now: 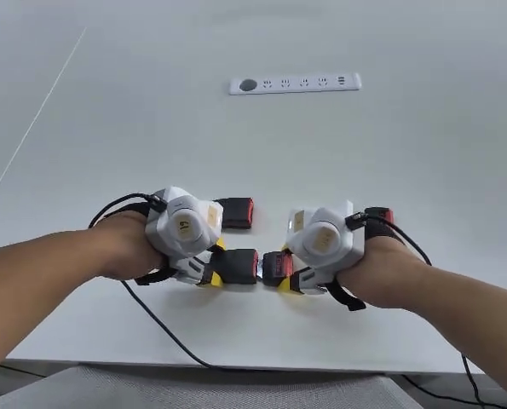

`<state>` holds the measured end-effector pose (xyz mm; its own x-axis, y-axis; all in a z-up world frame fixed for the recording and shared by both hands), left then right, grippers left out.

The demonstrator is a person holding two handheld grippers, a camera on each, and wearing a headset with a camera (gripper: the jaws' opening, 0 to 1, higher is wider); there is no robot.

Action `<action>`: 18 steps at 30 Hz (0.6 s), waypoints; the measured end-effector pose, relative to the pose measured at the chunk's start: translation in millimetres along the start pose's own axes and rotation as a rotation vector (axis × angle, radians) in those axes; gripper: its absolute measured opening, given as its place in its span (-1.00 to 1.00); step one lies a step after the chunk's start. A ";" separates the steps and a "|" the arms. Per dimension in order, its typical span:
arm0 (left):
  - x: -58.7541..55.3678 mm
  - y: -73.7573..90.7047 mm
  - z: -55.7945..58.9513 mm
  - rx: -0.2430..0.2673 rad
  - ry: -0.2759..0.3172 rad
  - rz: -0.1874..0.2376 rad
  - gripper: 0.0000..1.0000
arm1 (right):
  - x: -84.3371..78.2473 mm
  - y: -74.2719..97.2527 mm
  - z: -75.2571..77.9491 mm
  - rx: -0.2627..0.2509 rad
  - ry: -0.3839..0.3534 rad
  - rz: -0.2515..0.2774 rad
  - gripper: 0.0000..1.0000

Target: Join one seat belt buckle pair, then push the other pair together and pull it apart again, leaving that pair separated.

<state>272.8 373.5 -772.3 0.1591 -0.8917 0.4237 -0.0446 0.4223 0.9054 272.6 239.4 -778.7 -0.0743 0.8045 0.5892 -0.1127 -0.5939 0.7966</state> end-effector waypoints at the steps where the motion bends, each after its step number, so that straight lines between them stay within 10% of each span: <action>1: 0.3 -0.1 0.4 0.002 0.003 -0.006 -0.38 | -0.2 0.2 -0.3 -0.003 -0.003 0.005 -0.34; 18: 2.6 -0.7 0.4 0.016 0.013 -0.048 -0.34 | -0.3 0.2 -1.0 0.001 -0.012 0.007 -0.31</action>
<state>272.8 370.9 -771.8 0.1746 -0.9086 0.3795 -0.0528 0.3762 0.9250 271.7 239.0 -778.9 -0.0635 0.8002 0.5963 -0.1117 -0.5995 0.7926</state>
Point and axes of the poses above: the centre of the closed fingertips' face, and the gripper's own axes: y roughly backward along the fingers, z roughly to its right, x roughly out of its top, the point moved 6 cm from there along y, roughly backward along the fingers, and after that the axes turned 7 degrees about y, right-handed, at the moved point
